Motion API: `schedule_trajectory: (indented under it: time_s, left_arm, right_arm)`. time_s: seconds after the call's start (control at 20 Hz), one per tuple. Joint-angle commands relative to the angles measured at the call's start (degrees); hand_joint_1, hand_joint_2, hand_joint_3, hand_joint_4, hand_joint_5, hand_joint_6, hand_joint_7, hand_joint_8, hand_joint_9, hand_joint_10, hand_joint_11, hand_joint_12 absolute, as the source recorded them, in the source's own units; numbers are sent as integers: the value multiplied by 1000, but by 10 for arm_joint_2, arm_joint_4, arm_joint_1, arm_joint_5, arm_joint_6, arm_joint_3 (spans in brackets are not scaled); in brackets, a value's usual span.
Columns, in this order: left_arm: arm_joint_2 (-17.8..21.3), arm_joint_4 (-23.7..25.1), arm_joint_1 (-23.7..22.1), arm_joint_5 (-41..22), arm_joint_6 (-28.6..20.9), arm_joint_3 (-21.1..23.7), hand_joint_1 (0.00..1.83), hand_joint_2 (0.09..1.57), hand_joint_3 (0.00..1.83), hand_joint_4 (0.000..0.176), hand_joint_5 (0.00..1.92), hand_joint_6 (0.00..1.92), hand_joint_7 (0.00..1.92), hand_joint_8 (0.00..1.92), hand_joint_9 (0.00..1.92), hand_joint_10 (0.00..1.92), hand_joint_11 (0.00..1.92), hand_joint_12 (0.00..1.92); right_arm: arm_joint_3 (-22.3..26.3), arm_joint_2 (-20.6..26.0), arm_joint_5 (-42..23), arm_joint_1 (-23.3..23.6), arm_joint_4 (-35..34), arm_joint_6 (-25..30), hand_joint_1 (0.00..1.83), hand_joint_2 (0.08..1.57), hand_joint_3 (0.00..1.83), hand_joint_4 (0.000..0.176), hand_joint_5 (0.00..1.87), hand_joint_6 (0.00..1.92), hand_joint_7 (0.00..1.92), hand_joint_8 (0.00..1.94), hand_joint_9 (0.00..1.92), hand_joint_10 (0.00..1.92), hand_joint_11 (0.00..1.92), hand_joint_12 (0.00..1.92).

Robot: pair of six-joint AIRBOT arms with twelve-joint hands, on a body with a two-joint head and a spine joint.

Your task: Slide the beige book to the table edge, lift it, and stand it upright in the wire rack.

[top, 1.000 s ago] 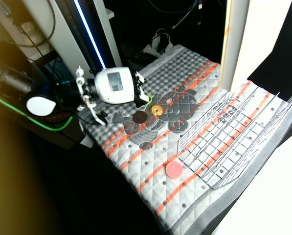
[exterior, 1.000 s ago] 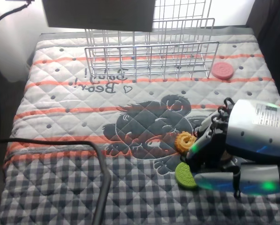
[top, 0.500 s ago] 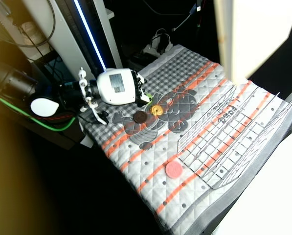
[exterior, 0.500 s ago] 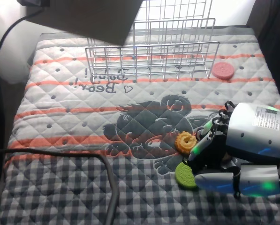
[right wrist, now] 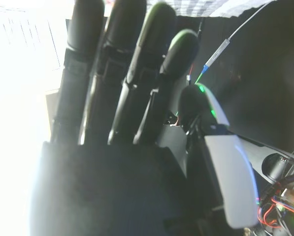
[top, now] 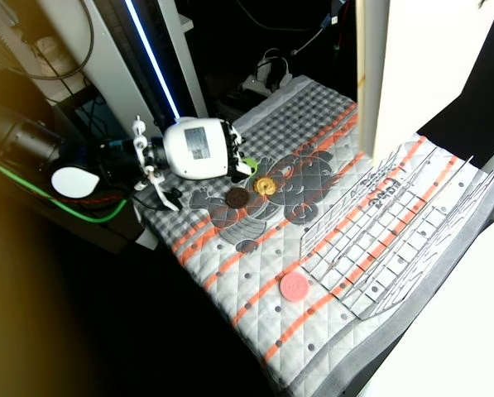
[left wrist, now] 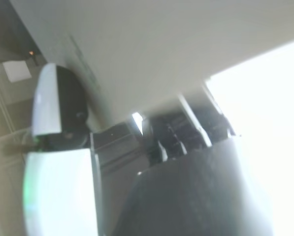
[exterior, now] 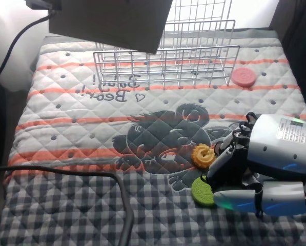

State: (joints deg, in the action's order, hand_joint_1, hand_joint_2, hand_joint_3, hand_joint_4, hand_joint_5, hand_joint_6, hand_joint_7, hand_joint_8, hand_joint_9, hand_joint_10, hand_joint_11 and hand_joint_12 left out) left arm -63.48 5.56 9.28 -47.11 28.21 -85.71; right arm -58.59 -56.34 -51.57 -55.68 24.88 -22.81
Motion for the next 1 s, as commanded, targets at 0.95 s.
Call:
schedule_trajectory:
  time_s: [0.95]
  left_arm:
    - [-18,-101,53,-149,9,3,1390,1081,0,0,926,967,1032,744,1112,1027,1191,864]
  right_arm:
    - [5,-11,-64,-8,-21,6,392,1400,0,0,1051,982,1529,110,1214,887,979,1221]
